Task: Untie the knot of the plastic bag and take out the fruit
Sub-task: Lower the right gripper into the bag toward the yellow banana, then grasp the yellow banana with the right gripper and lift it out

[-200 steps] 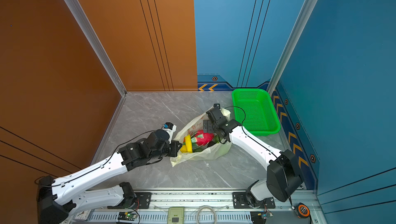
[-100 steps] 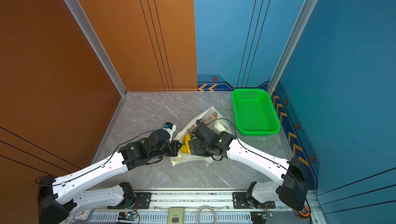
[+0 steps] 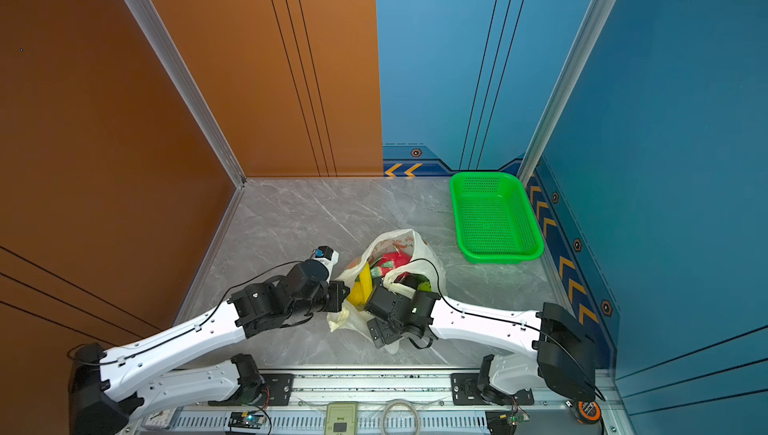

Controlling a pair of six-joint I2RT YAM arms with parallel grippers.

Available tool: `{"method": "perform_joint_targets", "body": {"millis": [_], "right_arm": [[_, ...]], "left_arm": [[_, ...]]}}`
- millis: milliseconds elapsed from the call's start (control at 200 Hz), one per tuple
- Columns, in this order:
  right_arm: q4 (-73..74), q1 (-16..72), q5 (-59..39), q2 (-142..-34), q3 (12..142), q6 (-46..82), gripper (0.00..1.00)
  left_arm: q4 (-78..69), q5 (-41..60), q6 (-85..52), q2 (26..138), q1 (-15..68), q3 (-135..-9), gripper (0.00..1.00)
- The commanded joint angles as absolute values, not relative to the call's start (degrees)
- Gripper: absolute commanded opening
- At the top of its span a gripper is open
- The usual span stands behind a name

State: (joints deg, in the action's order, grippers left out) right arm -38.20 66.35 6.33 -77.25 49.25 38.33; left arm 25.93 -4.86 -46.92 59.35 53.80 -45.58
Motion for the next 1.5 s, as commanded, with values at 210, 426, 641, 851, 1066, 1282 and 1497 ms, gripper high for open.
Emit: {"method": "perform_joint_targets", "body": {"millis": [210,426,641,851,1066,1282,1497], "right_arm": [[-39.9,62.9,8.8,-76.3,56.3,43.1,1.0],[-30.2,60.8,7.9,-79.2,57.9,43.0,0.99],[-18.9,57.5,9.1,-84.4,57.0,41.9,0.89],[-14.1,55.8,7.7,-90.9,59.3,41.4,0.8],[-12.4,56.1,6.7,-94.1,60.2,41.4,0.59],[-14.0,56.6,7.2,-91.9,58.8,41.3,0.24],[-19.0,57.5,7.4,-85.2,56.2,40.9,0.07]], "left_arm": [[26.6,-6.1,-45.9,60.7,56.1,-46.5,0.0],[26.7,-9.7,-45.2,59.4,56.2,-47.6,0.0],[27.2,-12.7,-45.0,58.2,56.2,-47.5,0.0],[27.5,-13.1,-44.9,58.9,56.1,-47.5,0.0],[26.9,-14.2,-44.8,59.1,56.1,-47.8,0.0],[26.1,-14.5,-44.4,59.1,55.2,-47.6,0.0],[25.8,-14.5,-44.2,58.5,53.8,-47.5,0.0]]}}
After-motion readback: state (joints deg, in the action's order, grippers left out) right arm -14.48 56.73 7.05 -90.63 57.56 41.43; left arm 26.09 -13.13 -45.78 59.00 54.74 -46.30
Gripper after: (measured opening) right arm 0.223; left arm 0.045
